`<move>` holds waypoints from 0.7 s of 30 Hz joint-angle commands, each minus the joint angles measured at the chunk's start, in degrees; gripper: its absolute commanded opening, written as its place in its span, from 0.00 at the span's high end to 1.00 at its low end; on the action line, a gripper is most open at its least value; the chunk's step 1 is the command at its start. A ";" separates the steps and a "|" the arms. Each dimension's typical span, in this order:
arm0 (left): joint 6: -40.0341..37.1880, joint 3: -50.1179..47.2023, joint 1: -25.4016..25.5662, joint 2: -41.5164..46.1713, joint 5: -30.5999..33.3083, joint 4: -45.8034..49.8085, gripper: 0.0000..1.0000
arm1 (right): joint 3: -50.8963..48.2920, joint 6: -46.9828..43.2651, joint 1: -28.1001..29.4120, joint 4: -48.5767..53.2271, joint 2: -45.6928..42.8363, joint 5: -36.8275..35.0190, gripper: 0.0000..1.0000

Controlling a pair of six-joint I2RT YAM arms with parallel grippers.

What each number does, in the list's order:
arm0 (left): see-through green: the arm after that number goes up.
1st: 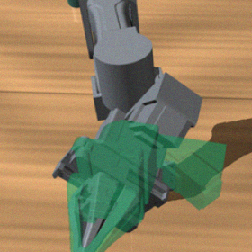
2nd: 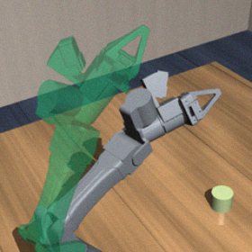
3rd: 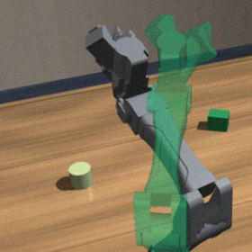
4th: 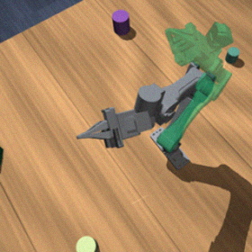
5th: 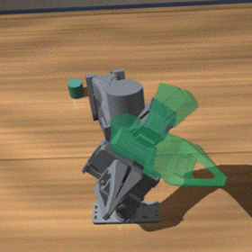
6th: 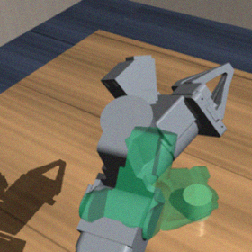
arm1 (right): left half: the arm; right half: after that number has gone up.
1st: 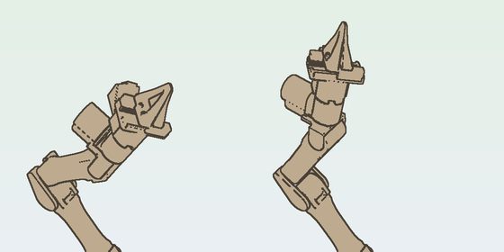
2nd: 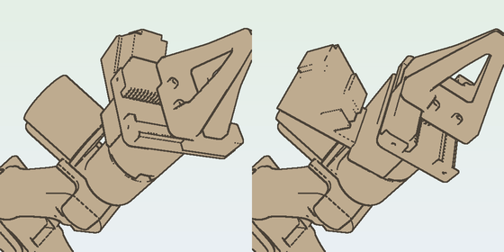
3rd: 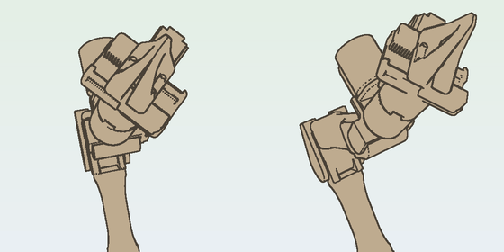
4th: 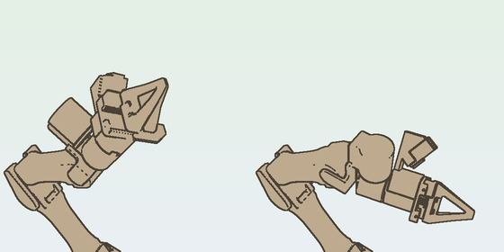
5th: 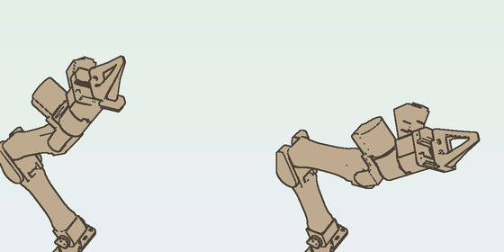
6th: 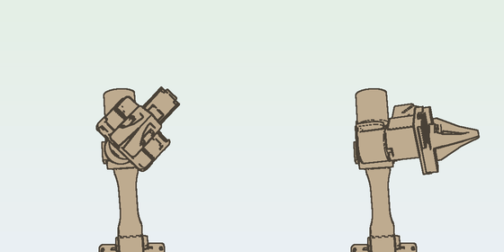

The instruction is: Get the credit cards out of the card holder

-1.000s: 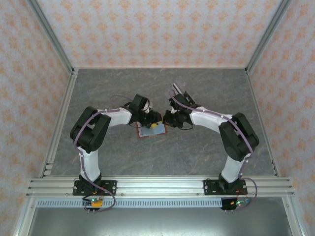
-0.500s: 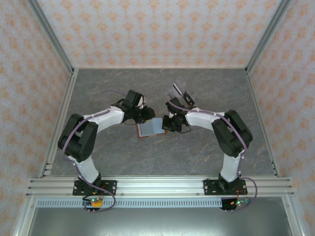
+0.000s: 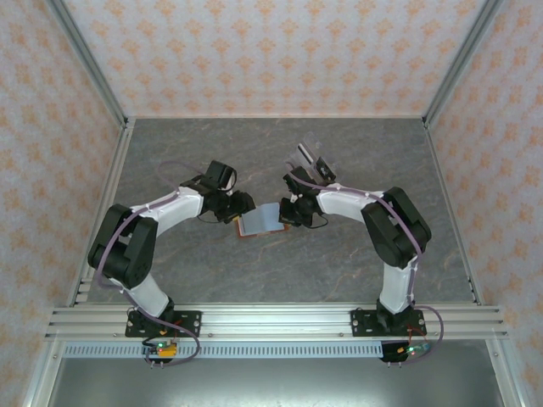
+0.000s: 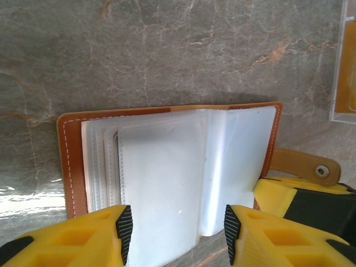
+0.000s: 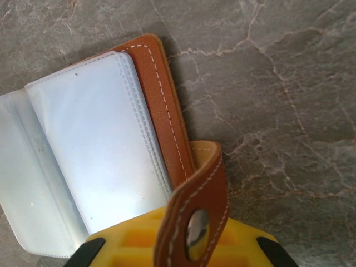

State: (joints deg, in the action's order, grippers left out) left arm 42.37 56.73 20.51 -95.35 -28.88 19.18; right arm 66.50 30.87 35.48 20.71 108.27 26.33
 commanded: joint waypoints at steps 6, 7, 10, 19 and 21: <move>-0.71 0.04 -0.06 -3.13 -0.76 0.68 0.49 | 0.80 -0.63 0.20 2.87 1.45 -2.86 0.89; -0.88 0.13 -0.03 -3.50 -0.52 0.94 0.49 | 0.87 -0.56 0.25 2.93 1.51 -2.96 0.89; -1.02 0.23 -0.04 -4.01 -0.23 1.21 0.49 | 1.04 -0.71 0.20 3.11 1.67 -3.06 0.89; -1.37 0.72 0.14 -5.02 -2.10 0.23 0.49 | 1.26 -0.81 0.20 3.37 1.97 -3.11 0.89; -1.49 1.00 0.21 -5.45 -3.02 0.00 0.48 | 1.34 -0.79 0.25 3.38 2.06 -3.12 0.89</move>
State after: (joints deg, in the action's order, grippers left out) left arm 41.89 56.84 20.51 -99.00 -30.17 19.03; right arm 67.18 30.85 35.48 21.63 108.60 26.13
